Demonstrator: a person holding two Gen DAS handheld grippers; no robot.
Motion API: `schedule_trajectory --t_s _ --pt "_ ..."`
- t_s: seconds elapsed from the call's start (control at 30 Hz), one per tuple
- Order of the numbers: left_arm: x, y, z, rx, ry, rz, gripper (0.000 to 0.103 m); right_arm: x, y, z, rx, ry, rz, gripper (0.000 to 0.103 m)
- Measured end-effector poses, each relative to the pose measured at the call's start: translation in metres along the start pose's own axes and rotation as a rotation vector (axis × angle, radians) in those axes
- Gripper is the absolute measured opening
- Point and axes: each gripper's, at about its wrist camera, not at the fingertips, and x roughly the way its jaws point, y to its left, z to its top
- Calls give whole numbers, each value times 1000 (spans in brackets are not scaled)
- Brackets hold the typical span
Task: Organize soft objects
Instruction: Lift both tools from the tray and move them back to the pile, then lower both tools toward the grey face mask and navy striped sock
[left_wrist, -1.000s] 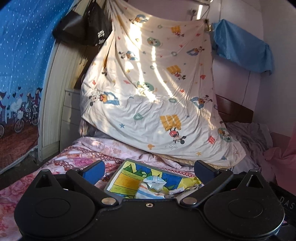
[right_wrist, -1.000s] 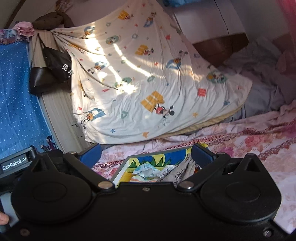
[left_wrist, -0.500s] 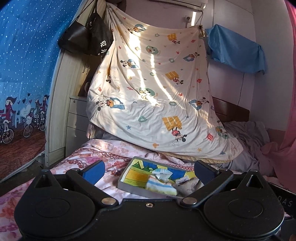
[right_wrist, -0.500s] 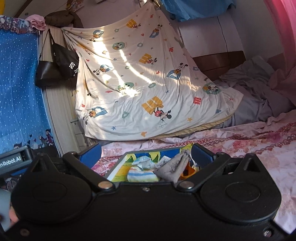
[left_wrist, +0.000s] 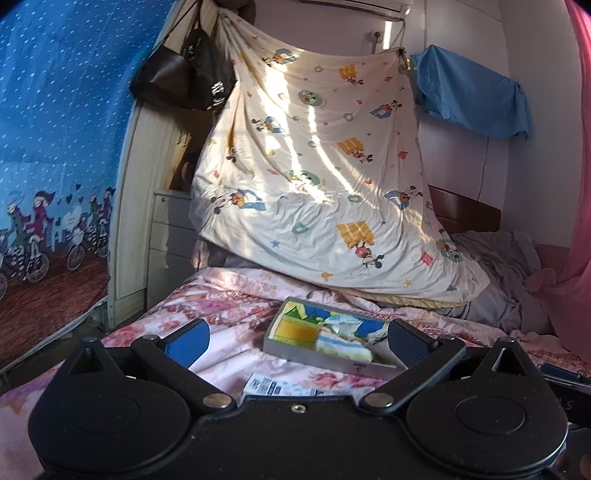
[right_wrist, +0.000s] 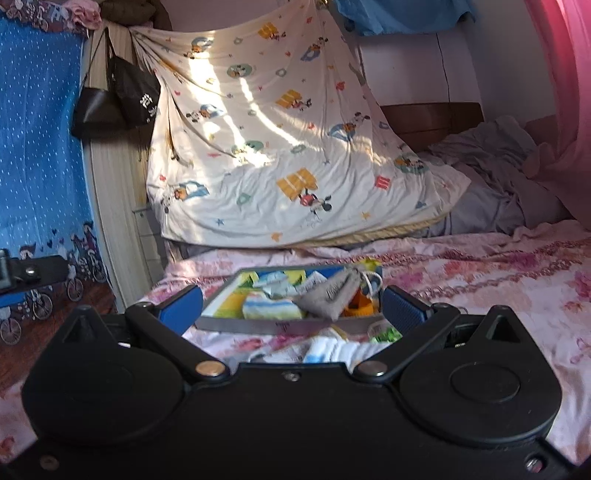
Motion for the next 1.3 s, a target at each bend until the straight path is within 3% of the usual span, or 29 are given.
schedule_trajectory --t_s 0.6,1.3 --pt "-9 23 -38 2 87 90 102 -33 6 -21 -70 79 0 103" --pt "3 17 -55 58 198 109 102 -22 10 -35 -95 176 23 103"
